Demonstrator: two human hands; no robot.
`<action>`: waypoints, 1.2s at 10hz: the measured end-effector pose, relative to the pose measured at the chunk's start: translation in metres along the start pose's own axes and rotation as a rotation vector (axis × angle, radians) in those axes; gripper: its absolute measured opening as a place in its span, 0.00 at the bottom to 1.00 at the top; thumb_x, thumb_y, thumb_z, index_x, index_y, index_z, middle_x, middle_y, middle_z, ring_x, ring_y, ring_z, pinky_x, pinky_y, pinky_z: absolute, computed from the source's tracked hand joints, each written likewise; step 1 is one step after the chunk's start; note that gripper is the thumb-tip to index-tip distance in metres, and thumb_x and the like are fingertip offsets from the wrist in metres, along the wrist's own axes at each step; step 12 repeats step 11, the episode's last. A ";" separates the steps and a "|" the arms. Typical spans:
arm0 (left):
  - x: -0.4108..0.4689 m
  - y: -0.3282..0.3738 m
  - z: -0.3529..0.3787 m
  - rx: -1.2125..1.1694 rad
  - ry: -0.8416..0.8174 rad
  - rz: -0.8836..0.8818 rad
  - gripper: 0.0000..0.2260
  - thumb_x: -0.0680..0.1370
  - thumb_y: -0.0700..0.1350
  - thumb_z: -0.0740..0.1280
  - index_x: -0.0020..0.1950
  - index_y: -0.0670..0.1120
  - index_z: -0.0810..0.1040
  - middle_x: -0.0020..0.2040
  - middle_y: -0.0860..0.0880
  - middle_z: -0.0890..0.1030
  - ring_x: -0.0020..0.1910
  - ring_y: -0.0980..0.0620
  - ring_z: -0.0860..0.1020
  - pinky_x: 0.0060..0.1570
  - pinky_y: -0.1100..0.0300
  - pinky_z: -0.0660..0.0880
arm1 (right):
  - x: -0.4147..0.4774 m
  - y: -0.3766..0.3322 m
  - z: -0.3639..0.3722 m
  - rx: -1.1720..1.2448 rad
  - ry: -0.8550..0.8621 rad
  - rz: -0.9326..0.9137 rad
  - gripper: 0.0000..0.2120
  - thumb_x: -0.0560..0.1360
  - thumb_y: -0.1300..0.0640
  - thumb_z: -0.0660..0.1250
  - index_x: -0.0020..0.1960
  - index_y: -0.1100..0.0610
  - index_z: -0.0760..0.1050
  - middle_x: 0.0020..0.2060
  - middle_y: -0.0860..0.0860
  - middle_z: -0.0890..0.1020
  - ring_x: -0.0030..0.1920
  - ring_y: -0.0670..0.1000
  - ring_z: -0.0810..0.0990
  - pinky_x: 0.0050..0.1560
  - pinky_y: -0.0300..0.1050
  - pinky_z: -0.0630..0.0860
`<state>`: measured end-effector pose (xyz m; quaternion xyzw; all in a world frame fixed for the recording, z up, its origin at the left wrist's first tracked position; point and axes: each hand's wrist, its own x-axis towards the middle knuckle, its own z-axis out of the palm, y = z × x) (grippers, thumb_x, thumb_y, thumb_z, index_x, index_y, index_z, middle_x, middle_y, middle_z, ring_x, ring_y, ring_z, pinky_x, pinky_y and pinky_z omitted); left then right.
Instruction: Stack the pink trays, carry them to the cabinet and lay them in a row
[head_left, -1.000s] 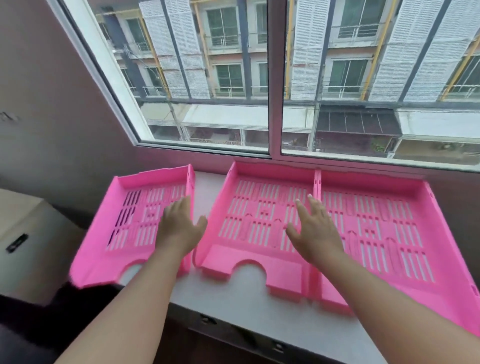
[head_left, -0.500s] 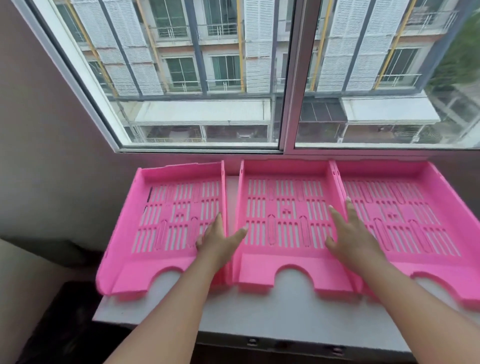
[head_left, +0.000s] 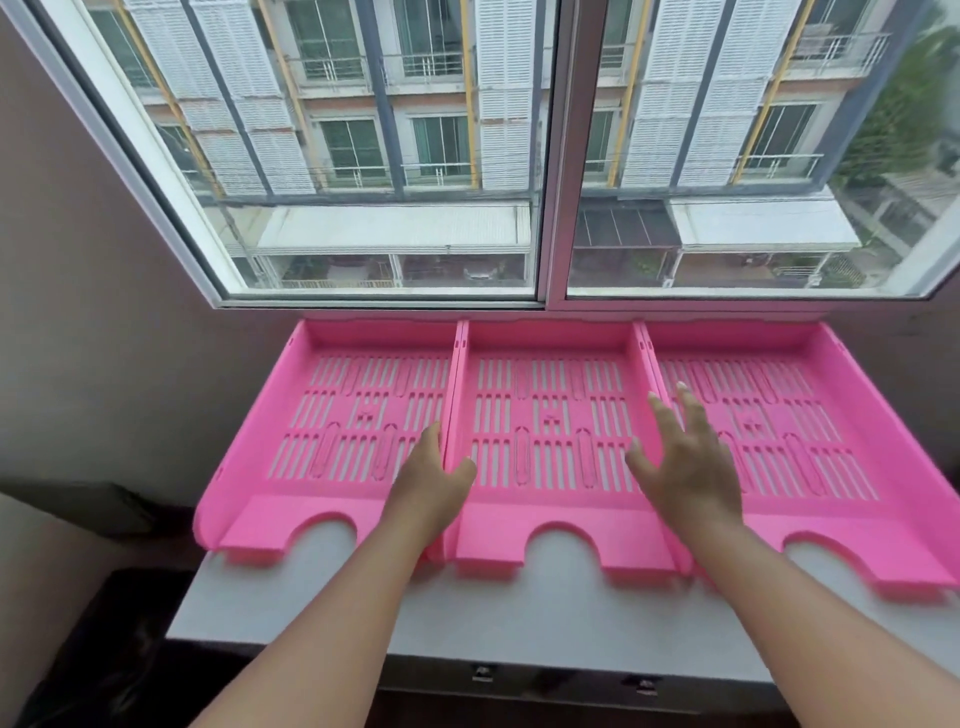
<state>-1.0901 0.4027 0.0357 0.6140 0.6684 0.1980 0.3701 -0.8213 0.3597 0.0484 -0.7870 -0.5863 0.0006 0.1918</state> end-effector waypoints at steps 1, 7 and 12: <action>-0.019 -0.012 0.005 -0.034 0.107 0.100 0.31 0.78 0.49 0.63 0.78 0.50 0.55 0.77 0.48 0.64 0.74 0.46 0.64 0.67 0.50 0.62 | -0.023 -0.002 0.003 0.022 -0.057 0.041 0.29 0.74 0.50 0.64 0.73 0.54 0.64 0.73 0.58 0.65 0.66 0.60 0.73 0.49 0.59 0.81; -0.040 -0.018 0.028 -0.111 0.265 0.099 0.25 0.83 0.41 0.58 0.80 0.49 0.57 0.78 0.49 0.63 0.72 0.42 0.67 0.65 0.41 0.71 | -0.056 0.012 0.016 0.294 -0.032 0.053 0.28 0.73 0.73 0.62 0.73 0.68 0.63 0.70 0.65 0.68 0.39 0.60 0.83 0.33 0.48 0.82; -0.034 -0.012 0.012 -0.029 0.218 0.101 0.24 0.82 0.47 0.58 0.78 0.46 0.59 0.77 0.46 0.65 0.74 0.49 0.65 0.68 0.55 0.61 | -0.049 0.019 0.004 0.363 -0.220 0.103 0.33 0.78 0.54 0.61 0.78 0.55 0.50 0.77 0.54 0.57 0.73 0.55 0.63 0.63 0.49 0.69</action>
